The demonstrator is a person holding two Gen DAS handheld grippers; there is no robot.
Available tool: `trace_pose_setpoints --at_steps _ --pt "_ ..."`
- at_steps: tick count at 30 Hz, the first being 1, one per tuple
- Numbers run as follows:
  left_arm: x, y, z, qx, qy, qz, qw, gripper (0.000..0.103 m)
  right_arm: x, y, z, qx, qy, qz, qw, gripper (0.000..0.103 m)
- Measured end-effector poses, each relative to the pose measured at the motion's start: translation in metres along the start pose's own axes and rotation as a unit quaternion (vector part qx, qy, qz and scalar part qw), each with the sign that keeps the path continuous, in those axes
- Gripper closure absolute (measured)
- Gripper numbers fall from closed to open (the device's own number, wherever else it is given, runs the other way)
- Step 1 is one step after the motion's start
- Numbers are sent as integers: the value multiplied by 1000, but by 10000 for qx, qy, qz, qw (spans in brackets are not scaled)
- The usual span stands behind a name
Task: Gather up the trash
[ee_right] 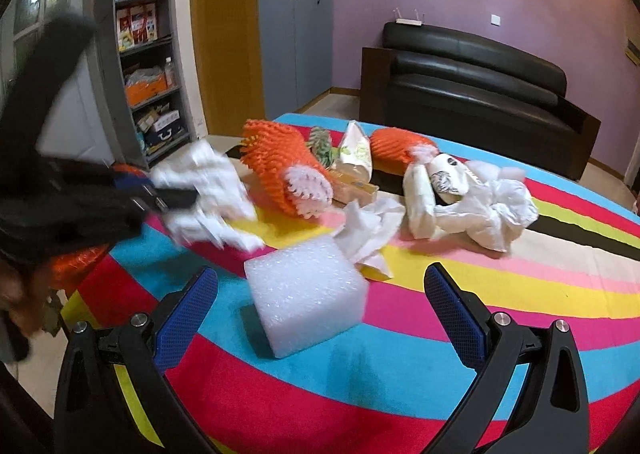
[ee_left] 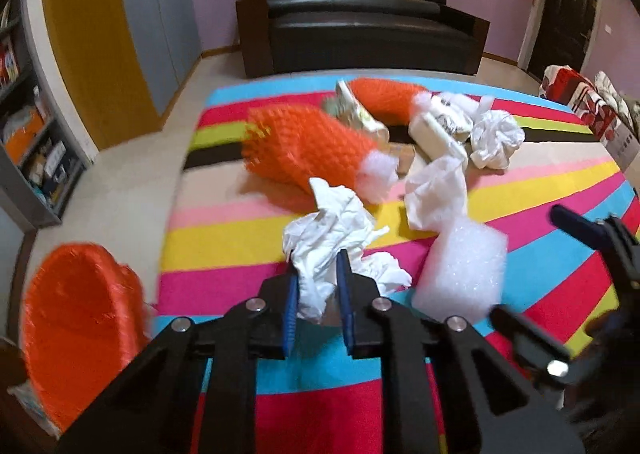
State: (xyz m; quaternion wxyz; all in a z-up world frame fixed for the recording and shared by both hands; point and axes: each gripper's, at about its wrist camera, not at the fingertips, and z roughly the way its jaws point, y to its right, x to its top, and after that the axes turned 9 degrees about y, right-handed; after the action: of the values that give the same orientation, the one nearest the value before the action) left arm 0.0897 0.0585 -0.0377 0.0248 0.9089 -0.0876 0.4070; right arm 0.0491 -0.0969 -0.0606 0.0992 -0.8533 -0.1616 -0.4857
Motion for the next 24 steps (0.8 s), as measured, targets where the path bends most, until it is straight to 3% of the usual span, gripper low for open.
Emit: trace_pose_setpoints --at_steps 4,6,8,17,20,24 --pt "8 -12 -20 86 115 102 9998 85 -4 -2 17 -48 -212 -106 9997 10" --pt "9 -19 -27 133 122 95 9998 85 -4 -1 23 102 -358 -66 9993 29" --pt "9 -26 -35 198 156 32 9997 85 -1 -5 22 169 -389 -106 9990 36" --pt "4 -54 -55 373 280 -392 9981 85 13 -22 10 192 -437 14 9989 37" --pt "1 -80 -70 574 375 -670 9954 85 34 -45 10 374 -333 13 9987 37" --pt "-3 -134 -107 1129 535 -1029 9868 85 71 -100 17 780 -133 -69 9968 37"
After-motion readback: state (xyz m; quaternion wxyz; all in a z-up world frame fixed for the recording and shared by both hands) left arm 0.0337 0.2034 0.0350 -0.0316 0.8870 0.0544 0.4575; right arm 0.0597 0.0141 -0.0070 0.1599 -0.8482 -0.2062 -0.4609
